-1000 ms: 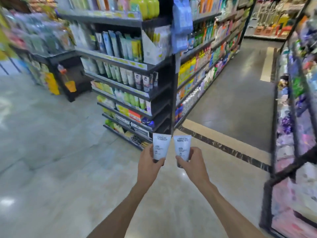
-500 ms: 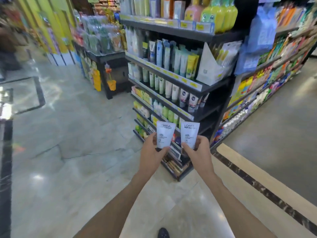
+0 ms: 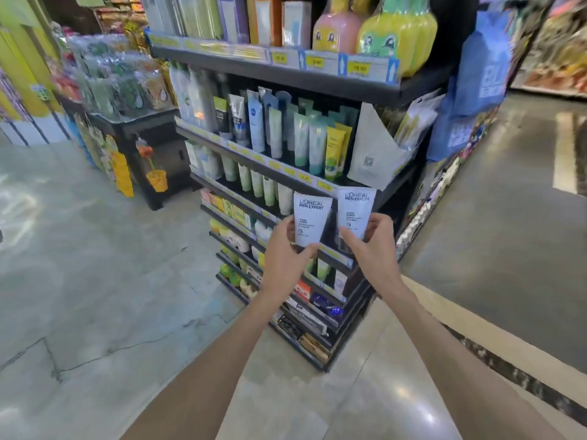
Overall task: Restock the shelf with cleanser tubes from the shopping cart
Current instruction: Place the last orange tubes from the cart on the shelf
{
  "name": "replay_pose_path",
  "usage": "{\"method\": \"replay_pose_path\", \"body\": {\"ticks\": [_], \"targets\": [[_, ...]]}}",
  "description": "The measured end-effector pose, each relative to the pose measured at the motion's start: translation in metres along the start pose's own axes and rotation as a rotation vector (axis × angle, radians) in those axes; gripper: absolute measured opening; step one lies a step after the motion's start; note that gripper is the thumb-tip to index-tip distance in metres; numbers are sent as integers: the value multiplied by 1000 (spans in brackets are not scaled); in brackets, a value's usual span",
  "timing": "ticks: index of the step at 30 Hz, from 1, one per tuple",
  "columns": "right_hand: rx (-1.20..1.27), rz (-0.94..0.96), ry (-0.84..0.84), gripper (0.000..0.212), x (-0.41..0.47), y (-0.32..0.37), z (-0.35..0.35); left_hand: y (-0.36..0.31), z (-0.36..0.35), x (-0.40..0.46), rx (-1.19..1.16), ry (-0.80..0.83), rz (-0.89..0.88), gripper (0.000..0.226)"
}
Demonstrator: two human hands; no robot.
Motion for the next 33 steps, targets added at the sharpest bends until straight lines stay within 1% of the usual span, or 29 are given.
{"method": "replay_pose_path", "body": {"ticks": [5,8,11,13,16,19,21,24,25,27,29,33], "targets": [[-46,2,-156,49,48,5,-24,1,-41,69,-92,112,-68,62],[-56,-5,-241,43,70,14,-39,4,-57,106,-154,164,-104,63],[-73,-41,-335,41,87,26,-53,9,-67,136,-202,250,-119,63],[-86,-48,-405,33,97,36,-61,12,-68,153,-236,289,-137,62],[-130,-14,-445,25,114,51,-75,19,-72,176,-263,333,-180,61],[-170,-17,-465,17,130,48,-90,30,-71,191,-275,364,-178,62],[-248,-66,-452,27,141,35,-100,37,-71,198,-284,387,-184,64],[-365,-149,-418,53,157,0,-110,44,-70,205,-305,396,-190,65],[-399,-173,-414,57,159,-7,-113,45,-71,207,-307,396,-189,66],[-456,-195,-421,59,162,-15,-117,48,-71,210,-308,395,-178,68],[-482,-227,-455,57,155,1,-121,49,-71,213,-315,394,-169,67],[-503,-268,-476,58,155,8,-128,50,-70,217,-326,387,-153,65]]}}
Point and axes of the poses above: each hand's wrist, its own x-axis towards the middle knuckle, its own z-axis out of the back of the hand, y = z × x, the point moved 3 cm from there along x, towards the middle knuckle, and after that the axes turned 15 degrees about -y, right-handed, at the moved point
